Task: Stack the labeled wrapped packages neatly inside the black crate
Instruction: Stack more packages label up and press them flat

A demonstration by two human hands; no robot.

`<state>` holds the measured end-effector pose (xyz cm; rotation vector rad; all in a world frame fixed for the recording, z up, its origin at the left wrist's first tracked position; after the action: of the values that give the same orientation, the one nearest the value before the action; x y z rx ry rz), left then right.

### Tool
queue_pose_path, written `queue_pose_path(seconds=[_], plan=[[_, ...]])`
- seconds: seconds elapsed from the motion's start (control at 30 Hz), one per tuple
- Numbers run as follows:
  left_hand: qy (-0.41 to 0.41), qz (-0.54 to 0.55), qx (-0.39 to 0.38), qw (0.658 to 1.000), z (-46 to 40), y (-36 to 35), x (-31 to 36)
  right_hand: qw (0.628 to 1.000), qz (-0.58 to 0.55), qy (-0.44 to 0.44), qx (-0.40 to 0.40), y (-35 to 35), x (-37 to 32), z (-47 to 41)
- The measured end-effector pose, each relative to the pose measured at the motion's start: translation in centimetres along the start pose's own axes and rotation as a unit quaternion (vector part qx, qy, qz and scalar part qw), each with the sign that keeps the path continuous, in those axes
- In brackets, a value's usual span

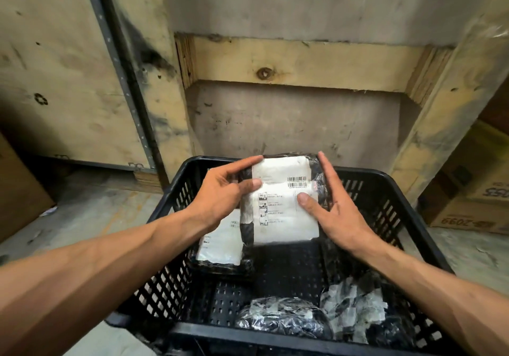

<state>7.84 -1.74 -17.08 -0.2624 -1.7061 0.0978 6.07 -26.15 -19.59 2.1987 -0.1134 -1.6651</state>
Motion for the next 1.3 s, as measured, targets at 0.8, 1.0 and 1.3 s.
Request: queue_pose_path(seconds=[0.8, 1.0, 1.3], plan=[[0.157, -0.188, -0.112, 0.963, 2.6, -4.8, -9.2, 0.932, 0.240, -0.191, -0.191, 2.2, 5.7, 1.9], [0.155, -0.188, -0.081, 0.966, 1.1, -3.2, -8.3, 0.943, 0.239, -0.162, -0.163, 1.0, 5.6, 0.3], [0.205, -0.233, -0.037, 0.950, 2.7, 4.2, -5.9, 0.948, 0.207, -0.136, -0.198, -6.5, 4.7, -2.1]])
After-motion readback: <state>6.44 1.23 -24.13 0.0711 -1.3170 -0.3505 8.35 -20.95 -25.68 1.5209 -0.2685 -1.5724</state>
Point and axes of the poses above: each hand's wrist, its own z-axis away from the middle knuckle, its own y-axis out of the back of the hand, x = y × z, the point moved 1 cm from there along -z, towards the middle knuckle, and after that the axes turned 10 degrees about z, right-handed, at the moved point
